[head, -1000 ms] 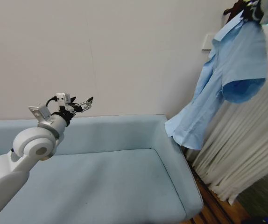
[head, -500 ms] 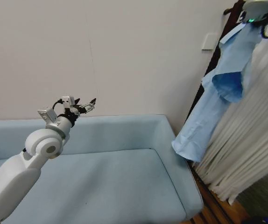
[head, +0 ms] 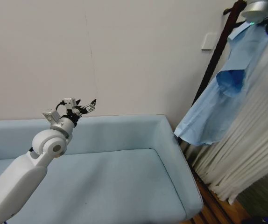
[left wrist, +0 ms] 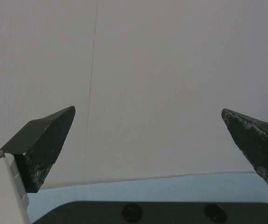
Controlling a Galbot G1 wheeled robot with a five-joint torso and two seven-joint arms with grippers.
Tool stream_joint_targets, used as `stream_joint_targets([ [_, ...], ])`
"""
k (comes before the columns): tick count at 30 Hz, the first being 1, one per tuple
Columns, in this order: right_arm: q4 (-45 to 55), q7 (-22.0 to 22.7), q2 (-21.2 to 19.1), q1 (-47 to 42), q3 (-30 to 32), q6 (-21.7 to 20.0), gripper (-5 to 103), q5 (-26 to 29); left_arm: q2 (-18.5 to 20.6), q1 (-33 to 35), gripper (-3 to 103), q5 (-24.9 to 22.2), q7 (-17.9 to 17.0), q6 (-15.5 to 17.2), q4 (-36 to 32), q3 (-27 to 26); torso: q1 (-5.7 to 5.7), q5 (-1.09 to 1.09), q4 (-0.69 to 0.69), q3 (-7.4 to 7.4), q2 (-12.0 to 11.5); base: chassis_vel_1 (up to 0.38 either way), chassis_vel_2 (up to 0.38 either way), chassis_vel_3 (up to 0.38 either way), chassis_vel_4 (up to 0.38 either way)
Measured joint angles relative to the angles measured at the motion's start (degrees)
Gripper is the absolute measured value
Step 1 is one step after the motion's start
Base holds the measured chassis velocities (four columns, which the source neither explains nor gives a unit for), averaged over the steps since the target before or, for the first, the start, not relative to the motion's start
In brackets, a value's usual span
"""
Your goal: Pick up the clothes from the sofa and hang them on the clothes hanger.
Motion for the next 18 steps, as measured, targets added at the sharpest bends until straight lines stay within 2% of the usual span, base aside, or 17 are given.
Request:
stream_joint_targets([
  [9,-4.2,-1.8,-1.0,-2.4,0.8,-0.9,8,-1.8,-0.8,0.4,100,0.5,0.2,0.0,0.3,-0.1,0.0,0.02,-0.02,0.0,0.0,0.0,0.0,0.0,0.0],
  [18,-4.3,-2.5,-2.8,-4.0,1.3,-1.1,8,-2.6,-1.1,0.4,100,0.5,0.3,0.0,0.2,0.5,0.0,0.0,0.01,0.0,0.0,0.0,0.0,0.0,0.0],
])
